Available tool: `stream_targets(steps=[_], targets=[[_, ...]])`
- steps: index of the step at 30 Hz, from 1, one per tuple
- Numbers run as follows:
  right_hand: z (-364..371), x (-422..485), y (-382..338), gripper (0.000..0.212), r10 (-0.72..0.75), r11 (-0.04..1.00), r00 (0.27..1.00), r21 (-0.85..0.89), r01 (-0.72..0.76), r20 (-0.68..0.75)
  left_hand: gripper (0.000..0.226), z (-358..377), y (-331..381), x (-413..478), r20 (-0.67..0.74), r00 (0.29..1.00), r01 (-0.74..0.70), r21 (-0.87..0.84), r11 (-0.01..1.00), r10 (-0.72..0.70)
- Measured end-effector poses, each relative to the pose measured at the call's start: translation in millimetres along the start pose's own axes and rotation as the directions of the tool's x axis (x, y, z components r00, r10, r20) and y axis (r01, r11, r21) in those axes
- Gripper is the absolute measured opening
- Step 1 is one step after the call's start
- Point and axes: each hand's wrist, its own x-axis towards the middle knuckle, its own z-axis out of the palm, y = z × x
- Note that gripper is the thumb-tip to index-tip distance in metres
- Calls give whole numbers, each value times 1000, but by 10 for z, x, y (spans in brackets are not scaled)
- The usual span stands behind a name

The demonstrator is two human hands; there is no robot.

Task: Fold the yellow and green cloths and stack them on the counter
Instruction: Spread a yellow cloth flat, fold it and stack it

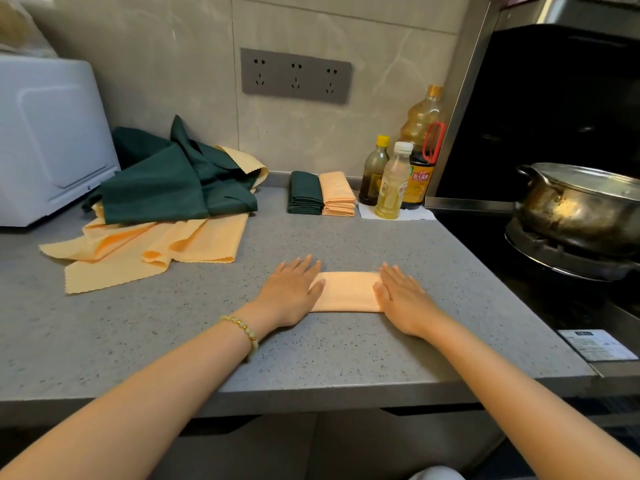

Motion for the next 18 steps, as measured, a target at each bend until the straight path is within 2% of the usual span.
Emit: stream_targets(steps=[2, 3, 5, 6, 7, 8, 9, 10, 11, 13, 16, 18], targets=[[-60, -100, 53, 51, 73, 992, 991, 115, -61, -108, 55, -3, 24, 15, -33, 998, 57, -14, 998, -58], [-80, -164, 57, 51, 129, 968, 977, 234, -88, -168, 54, 17, 34, 35, -49, 994, 93, -19, 995, -94], [-161, -261, 14, 46, 247, 845, 943, 526, -96, -225, 53, 28, 68, 74, -102, 980, 170, -41, 985, -173], [-208, -287, -28, 42, 298, 716, 939, 691, -101, -172, 51, 24, 93, 93, -131, 969, 203, -70, 977, -210], [-250, -306, -76, 40, 309, 531, 949, 839, -121, -59, 50, 13, 127, 109, -156, 956, 236, -97, 967, -249], [-286, -325, -134, 41, 260, 300, 962, 941, -156, 76, 48, -3, 171, 123, -175, 942, 268, -114, 956, -285], [-312, -331, -198, 44, 184, 79, 964, 975, -207, 190, 47, -22, 216, 138, -179, 929, 305, -124, 944, -323], [-326, -318, -263, 50, 132, -54, 957, 966, -253, 258, 45, -61, 262, 151, -173, 917, 340, -138, 930, -361], [-325, -278, -324, 53, 104, -103, 953, 956, -274, 284, 43, -87, 293, 190, -150, 907, 369, -160, 915, -392], [-286, -136, -445, 52, 107, -118, 954, 957, -267, 279, 41, -150, 320, 261, -60, 910, 385, -244, 890, -411], [-212, 137, -539, 45, 191, -104, 942, 959, -262, 278, 29, -276, 318, 340, 69, 952, 298, -427, 854, -298], [-219, 303, -525, 43, 241, -76, 931, 961, -265, 276, 24, -375, 288, 368, 110, 961, 271, -548, 791, -253]])
